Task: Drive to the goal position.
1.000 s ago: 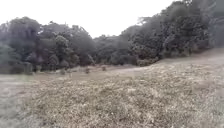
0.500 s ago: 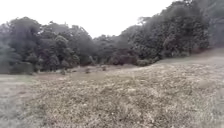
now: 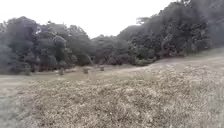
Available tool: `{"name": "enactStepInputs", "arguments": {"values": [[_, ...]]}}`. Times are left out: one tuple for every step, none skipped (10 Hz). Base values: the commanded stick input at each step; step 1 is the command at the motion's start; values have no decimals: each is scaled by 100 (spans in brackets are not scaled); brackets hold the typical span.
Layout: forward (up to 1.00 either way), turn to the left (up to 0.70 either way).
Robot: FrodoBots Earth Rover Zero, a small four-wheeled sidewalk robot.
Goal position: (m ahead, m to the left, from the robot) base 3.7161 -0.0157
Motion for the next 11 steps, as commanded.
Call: {"name": "enactStepInputs", "arguments": {"values": [[0,0],[0,-24],[0,-36],[0,-45],[0,-45],[0,-45],[0,-23],[0,-11],[0,0],[0,0],[0,0]]}}
